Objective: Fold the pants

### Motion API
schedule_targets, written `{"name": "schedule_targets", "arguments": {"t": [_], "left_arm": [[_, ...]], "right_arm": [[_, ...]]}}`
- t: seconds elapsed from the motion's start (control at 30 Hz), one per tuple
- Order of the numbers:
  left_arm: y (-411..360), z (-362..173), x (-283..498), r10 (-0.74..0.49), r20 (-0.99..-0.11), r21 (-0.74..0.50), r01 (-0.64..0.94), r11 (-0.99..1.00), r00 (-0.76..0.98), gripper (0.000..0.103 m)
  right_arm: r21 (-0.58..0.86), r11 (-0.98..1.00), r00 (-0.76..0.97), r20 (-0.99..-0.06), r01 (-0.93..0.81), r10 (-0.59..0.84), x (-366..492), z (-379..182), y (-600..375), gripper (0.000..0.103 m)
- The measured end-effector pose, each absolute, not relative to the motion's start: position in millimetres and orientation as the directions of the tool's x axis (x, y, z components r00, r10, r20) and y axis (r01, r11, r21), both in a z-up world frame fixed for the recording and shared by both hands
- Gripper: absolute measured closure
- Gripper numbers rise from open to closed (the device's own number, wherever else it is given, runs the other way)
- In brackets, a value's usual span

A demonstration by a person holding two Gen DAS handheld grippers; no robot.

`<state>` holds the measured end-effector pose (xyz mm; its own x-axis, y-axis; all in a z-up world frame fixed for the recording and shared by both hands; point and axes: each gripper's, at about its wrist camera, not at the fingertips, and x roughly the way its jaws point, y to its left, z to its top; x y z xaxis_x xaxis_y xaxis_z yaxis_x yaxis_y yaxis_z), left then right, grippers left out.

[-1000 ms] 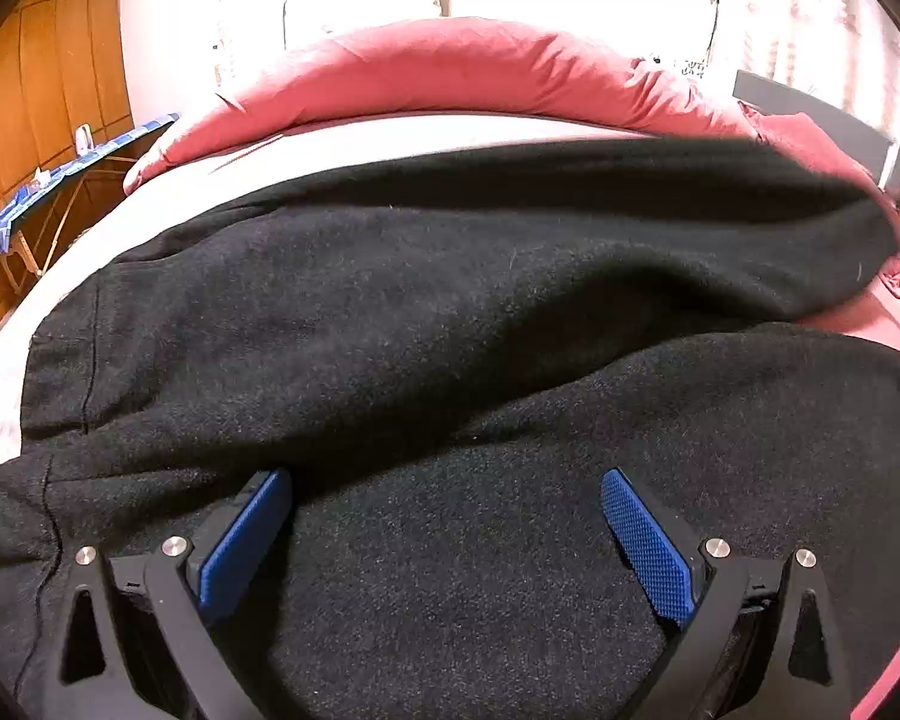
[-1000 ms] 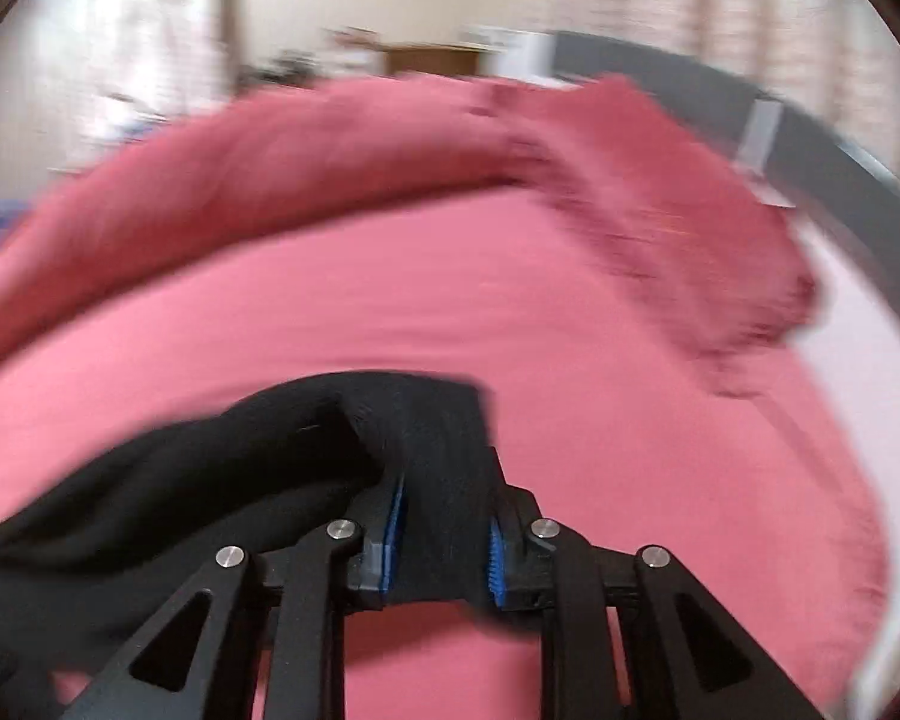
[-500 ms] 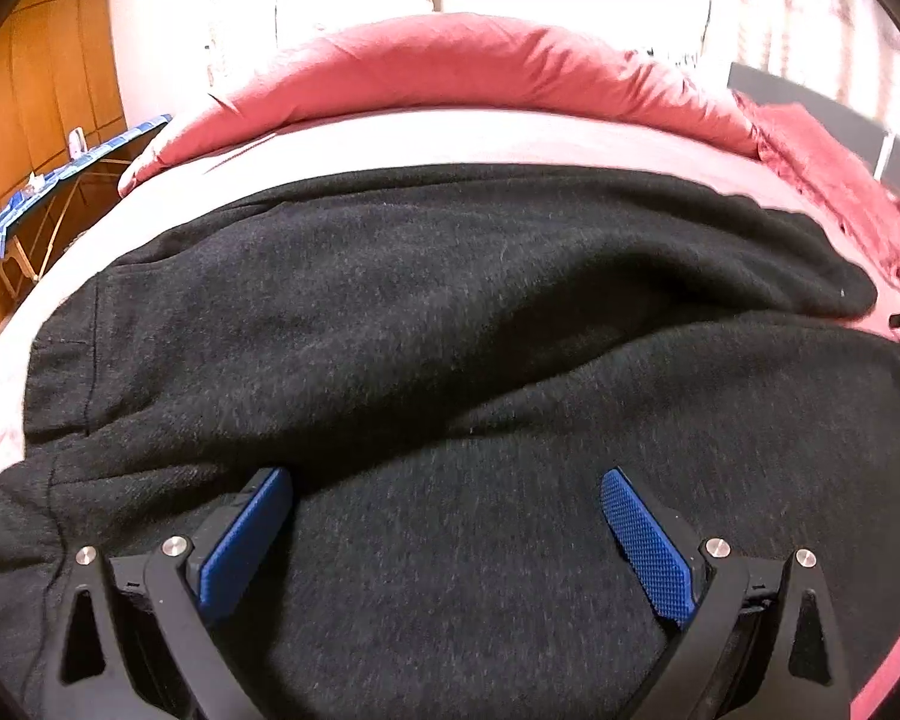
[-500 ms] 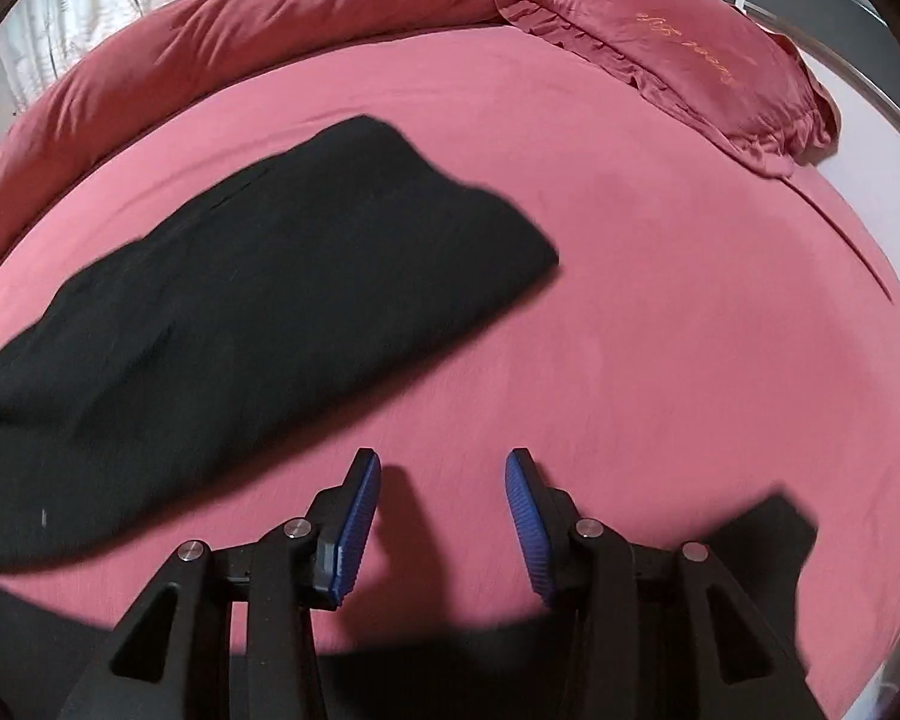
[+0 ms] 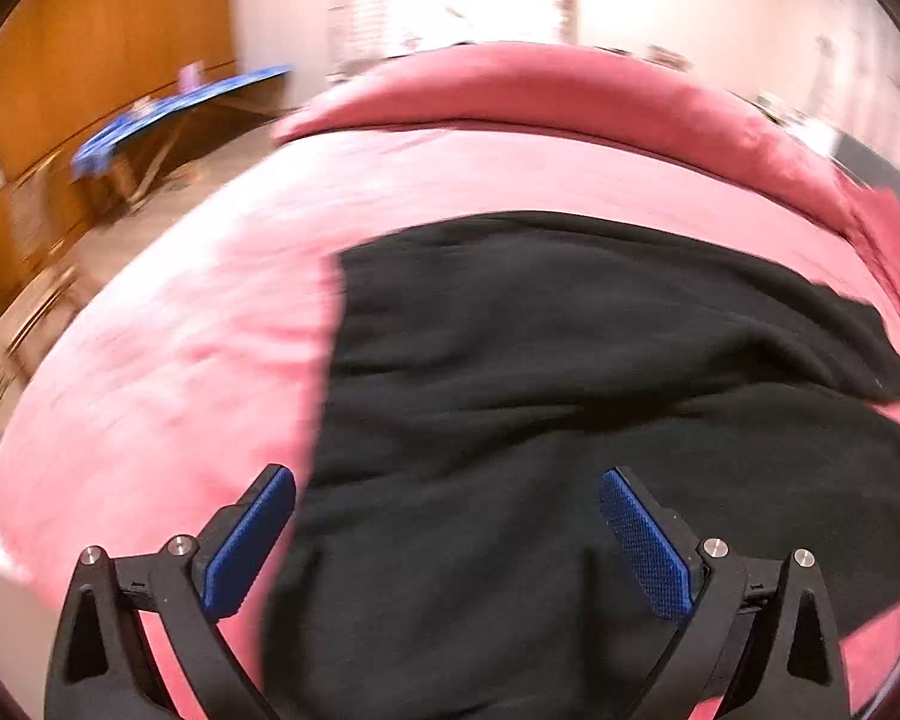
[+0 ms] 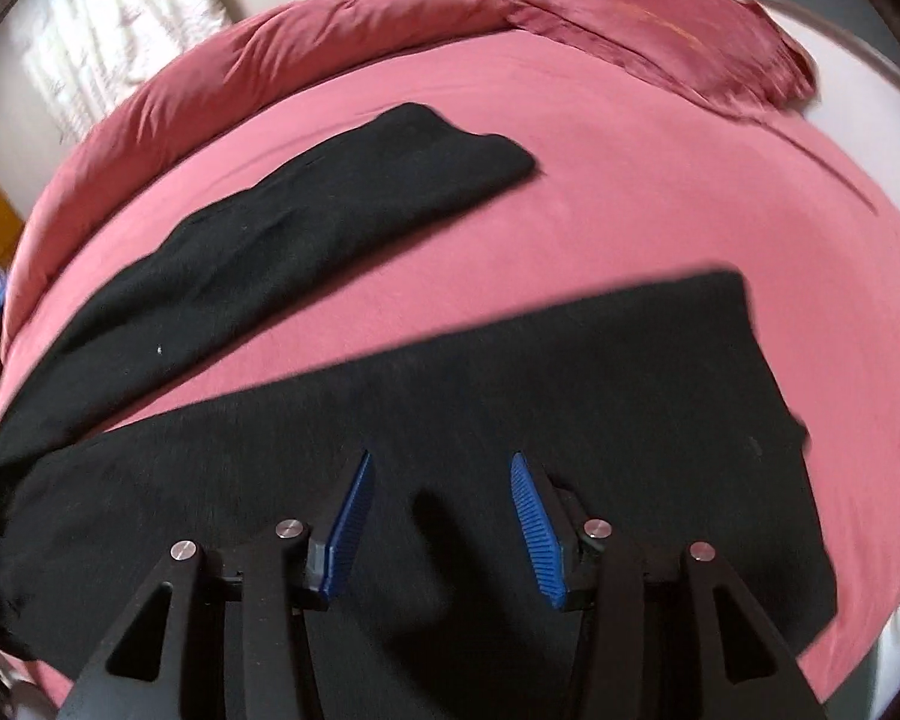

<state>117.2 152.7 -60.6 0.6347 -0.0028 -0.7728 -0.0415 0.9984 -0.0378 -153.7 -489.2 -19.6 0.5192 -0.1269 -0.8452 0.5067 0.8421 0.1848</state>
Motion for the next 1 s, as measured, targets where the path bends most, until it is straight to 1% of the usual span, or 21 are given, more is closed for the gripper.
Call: {"name": "schedule_targets", "arguments": {"t": [0.13, 0.2, 0.3, 0.4, 0.63, 0.67, 0.7, 0.77, 0.83, 0.87, 0.9, 1.0], "left_arm": [[206, -63, 91, 0.049, -0.808, -0.101, -0.220, 0.970, 0.588, 0.001], [224, -67, 77, 0.043, -0.821, -0.148, -0.285, 0.947, 0.569, 0.001], [238, -79, 60, -0.052, -0.834, -0.262, -0.312, 0.913, 0.549, 0.001], [237, -89, 59, -0.134, -0.848, -0.319, -0.292, 0.902, 0.512, 0.001], [232, -113, 69, -0.306, -0.844, -0.458, -0.296, 0.838, 0.440, 0.002], [232, -118, 72, -0.348, -0.834, -0.492, -0.294, 0.819, 0.428, 0.007], [232, -122, 75, -0.358, -0.841, -0.493, -0.302, 0.816, 0.405, 0.013], [228, -125, 77, -0.328, -0.870, -0.451, -0.324, 0.832, 0.369, 0.021], [225, -122, 76, -0.322, -0.872, -0.443, -0.313, 0.840, 0.369, 0.033], [223, -120, 75, -0.334, -0.867, -0.453, -0.304, 0.838, 0.371, 0.042], [222, -119, 75, -0.351, -0.858, -0.469, -0.297, 0.832, 0.374, 0.047], [222, -107, 70, -0.365, -0.838, -0.495, -0.282, 0.822, 0.406, 0.053]], "right_arm": [[0.271, 0.781, 0.541, -0.835, 0.563, -0.101, -201, -22, -505, 0.054], [0.293, 0.749, 0.541, -0.835, 0.594, -0.102, -225, -24, -511, 0.053], [0.325, 0.694, 0.533, -0.840, 0.643, -0.100, -258, -33, -519, 0.053], [0.393, 0.631, 0.552, -0.831, 0.669, -0.068, -290, -40, -524, 0.053], [0.468, 0.532, 0.579, -0.814, 0.706, -0.053, -338, -48, -525, 0.052], [0.481, 0.517, 0.583, -0.811, 0.708, -0.044, -345, -50, -525, 0.052], [0.490, 0.503, 0.586, -0.810, 0.711, -0.039, -349, -52, -525, 0.052], [0.529, 0.455, 0.603, -0.797, 0.716, -0.023, -358, -60, -525, 0.051], [0.598, 0.391, 0.648, -0.762, 0.699, 0.007, -362, -68, -526, 0.043], [0.622, 0.368, 0.665, -0.747, 0.691, 0.013, -364, -71, -525, 0.035], [0.643, 0.357, 0.684, -0.730, 0.677, 0.017, -364, -73, -523, 0.034], [0.674, 0.345, 0.713, -0.701, 0.653, 0.020, -352, -78, -523, 0.034]]}}
